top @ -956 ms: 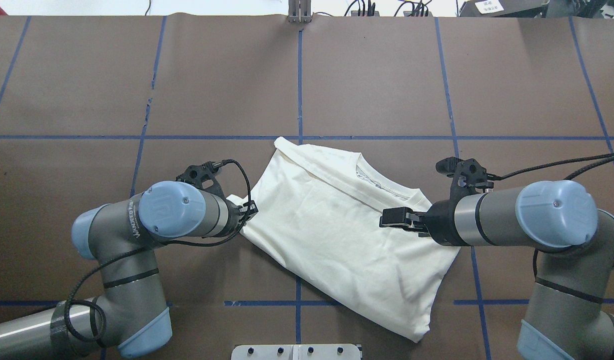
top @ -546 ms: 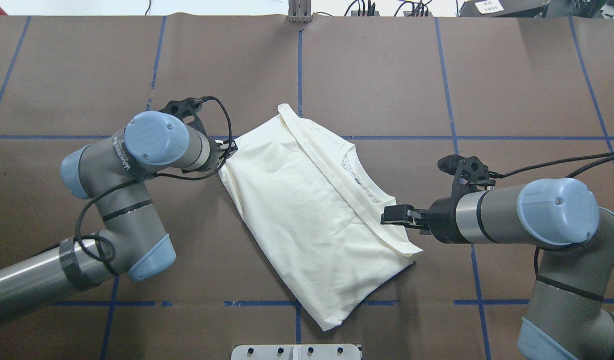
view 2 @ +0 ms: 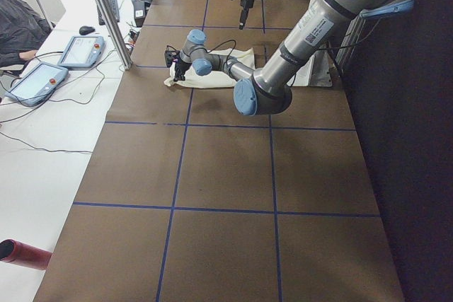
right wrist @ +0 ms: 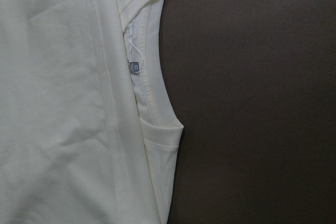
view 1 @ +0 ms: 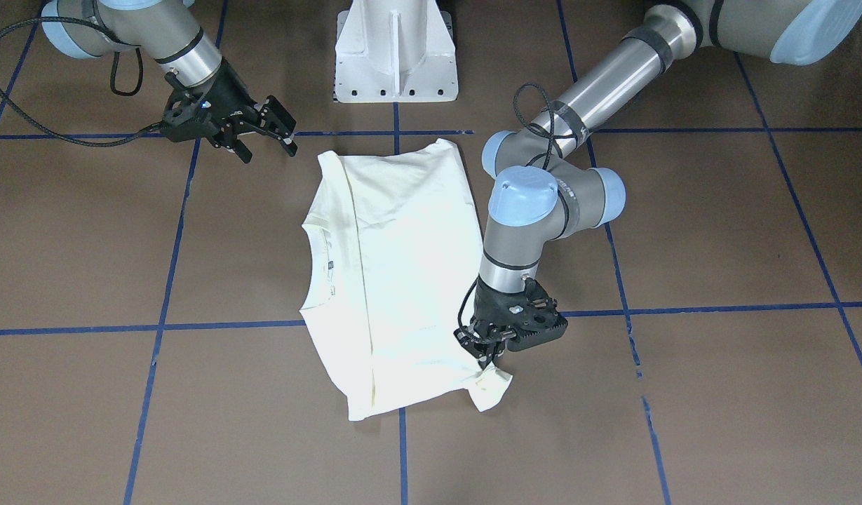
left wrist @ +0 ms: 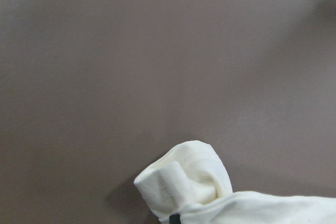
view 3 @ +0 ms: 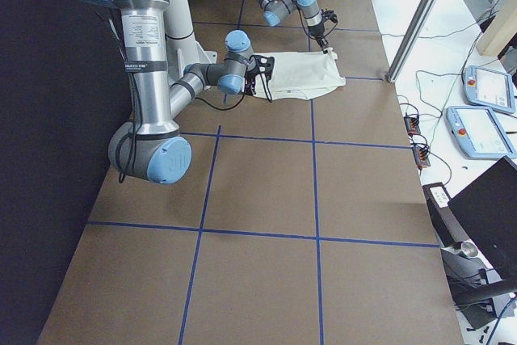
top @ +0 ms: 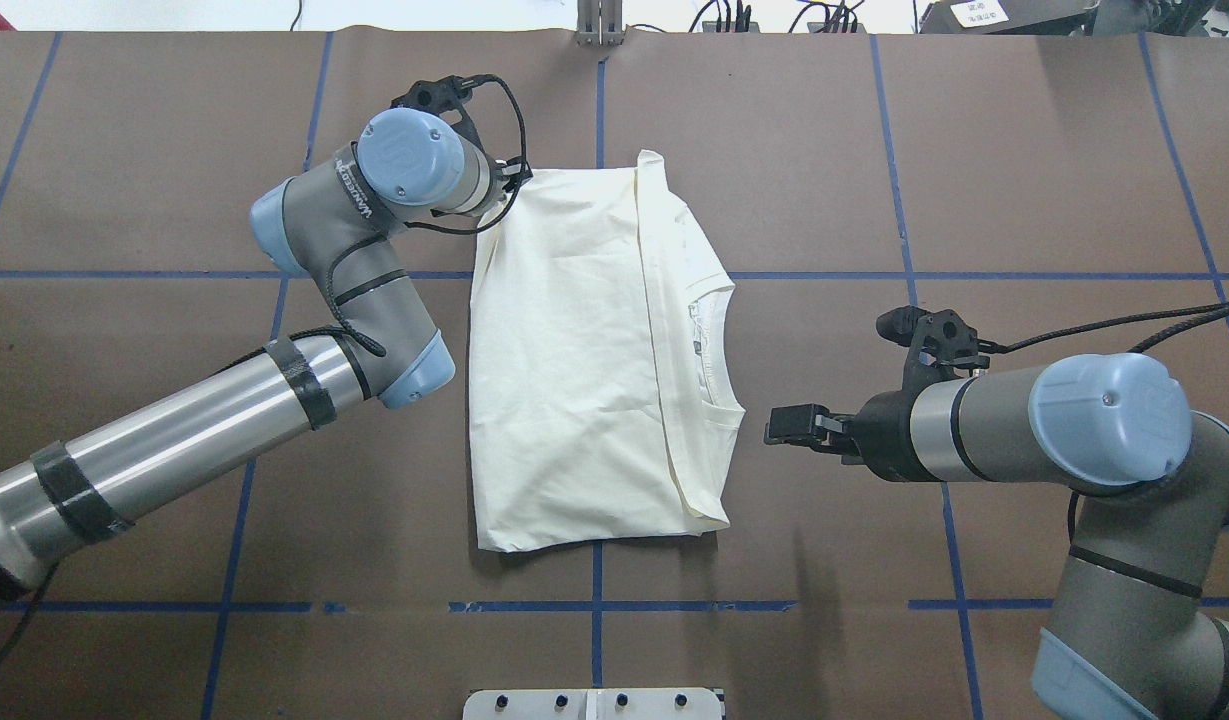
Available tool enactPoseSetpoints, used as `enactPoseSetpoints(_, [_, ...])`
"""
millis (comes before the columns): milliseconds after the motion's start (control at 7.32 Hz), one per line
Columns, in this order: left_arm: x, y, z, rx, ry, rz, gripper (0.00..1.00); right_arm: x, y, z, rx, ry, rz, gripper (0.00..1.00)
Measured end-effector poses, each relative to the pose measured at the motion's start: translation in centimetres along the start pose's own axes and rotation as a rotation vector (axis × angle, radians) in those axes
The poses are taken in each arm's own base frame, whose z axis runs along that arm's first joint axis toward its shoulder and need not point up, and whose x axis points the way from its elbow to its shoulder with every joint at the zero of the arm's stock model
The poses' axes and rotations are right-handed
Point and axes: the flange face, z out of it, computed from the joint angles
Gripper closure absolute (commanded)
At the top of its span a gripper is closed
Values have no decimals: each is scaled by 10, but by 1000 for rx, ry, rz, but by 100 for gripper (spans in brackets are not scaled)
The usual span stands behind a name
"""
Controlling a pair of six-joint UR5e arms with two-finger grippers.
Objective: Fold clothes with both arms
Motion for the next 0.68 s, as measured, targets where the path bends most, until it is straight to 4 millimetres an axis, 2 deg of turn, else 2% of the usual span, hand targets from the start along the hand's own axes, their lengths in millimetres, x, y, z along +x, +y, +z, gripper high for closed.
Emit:
enactPoseSetpoints(137, [1, -6, 4, 14, 23, 20, 3, 0, 0, 1, 0, 2, 0, 0])
enactPoseSetpoints(410, [-6, -20, 7, 34, 24, 81, 0, 0, 0, 4, 1, 12, -2, 0])
enactPoseSetpoints(546, [-11, -32, 4, 46, 23, 96, 0, -9, -2, 8, 0, 34, -13, 0])
enactPoseSetpoints(683, [-18, -46, -3, 56, 26, 98, 0, -29, -5, 15, -3, 78, -39, 0])
